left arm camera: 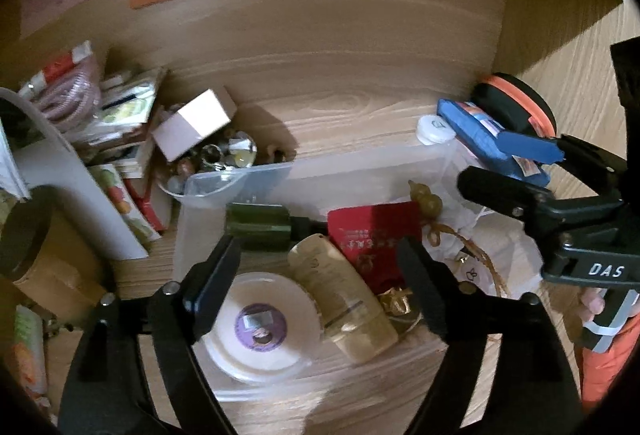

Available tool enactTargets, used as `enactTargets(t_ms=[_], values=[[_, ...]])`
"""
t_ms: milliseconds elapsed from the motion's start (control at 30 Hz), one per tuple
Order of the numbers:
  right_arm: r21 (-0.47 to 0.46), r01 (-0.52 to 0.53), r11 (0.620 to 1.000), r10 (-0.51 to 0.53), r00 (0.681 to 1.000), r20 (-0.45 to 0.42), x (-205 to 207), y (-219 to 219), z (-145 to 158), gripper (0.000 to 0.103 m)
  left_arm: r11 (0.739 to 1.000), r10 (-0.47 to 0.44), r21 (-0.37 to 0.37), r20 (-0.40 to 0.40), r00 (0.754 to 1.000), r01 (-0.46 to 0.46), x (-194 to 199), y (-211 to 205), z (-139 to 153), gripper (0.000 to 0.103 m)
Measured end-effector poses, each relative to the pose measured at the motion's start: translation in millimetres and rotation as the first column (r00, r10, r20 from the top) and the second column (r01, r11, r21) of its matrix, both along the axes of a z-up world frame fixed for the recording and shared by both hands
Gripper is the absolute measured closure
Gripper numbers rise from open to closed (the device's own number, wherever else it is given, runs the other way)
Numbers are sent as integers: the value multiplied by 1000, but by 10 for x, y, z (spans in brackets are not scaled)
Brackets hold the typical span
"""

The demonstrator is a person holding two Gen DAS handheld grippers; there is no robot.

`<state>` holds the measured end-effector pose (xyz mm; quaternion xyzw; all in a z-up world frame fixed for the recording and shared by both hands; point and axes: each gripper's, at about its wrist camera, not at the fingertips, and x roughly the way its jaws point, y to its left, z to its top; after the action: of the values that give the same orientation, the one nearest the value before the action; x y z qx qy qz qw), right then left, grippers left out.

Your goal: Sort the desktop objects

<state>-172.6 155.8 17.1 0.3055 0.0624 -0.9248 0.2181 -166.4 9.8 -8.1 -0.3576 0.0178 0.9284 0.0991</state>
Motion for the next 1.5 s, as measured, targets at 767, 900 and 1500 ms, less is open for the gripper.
enactTargets(t_ms=[767,900,1500], values=[[-36,67,997,-73,983,-169,1117,81,456,3,984,177,39,-105,979,-174,940,-444,452,3],[-62,82,995,-94,970,-224,1364,95,510,1,983,179,75,-121,976,-170,1116,-464,479,3],[-65,139,988,-147,979,-141,1483,169,239,0,993,119,12,-205,972,-119,1422,-96,383,3]])
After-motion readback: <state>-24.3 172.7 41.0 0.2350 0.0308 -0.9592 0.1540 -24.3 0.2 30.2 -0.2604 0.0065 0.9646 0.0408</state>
